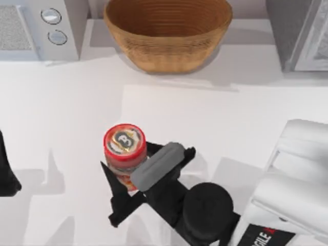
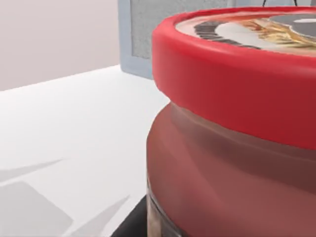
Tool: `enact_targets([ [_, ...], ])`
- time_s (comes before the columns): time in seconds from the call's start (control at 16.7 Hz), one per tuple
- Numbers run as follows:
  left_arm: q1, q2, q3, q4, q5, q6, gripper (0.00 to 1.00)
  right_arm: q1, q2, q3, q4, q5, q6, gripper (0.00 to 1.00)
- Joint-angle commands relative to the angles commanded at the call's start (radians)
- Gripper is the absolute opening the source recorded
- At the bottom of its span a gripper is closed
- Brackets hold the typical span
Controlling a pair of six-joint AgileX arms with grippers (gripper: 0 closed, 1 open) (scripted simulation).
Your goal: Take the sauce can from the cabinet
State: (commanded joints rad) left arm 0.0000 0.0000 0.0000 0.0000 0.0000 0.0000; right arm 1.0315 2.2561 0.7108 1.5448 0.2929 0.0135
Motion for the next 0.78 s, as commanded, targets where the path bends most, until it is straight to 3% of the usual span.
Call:
enact_targets([
  [0.24, 0.000, 0.000, 0.000, 0.000, 0.000, 0.000, 1.00, -0.003, 0.010, 0.010, -0.002, -0.003, 0.000, 0.00],
  [0.78, 0.000, 0.000, 0.000, 0.000, 0.000, 0.000, 1.00, -0.003, 0.010, 0.010, -0.002, -0.003, 0.000, 0.68],
])
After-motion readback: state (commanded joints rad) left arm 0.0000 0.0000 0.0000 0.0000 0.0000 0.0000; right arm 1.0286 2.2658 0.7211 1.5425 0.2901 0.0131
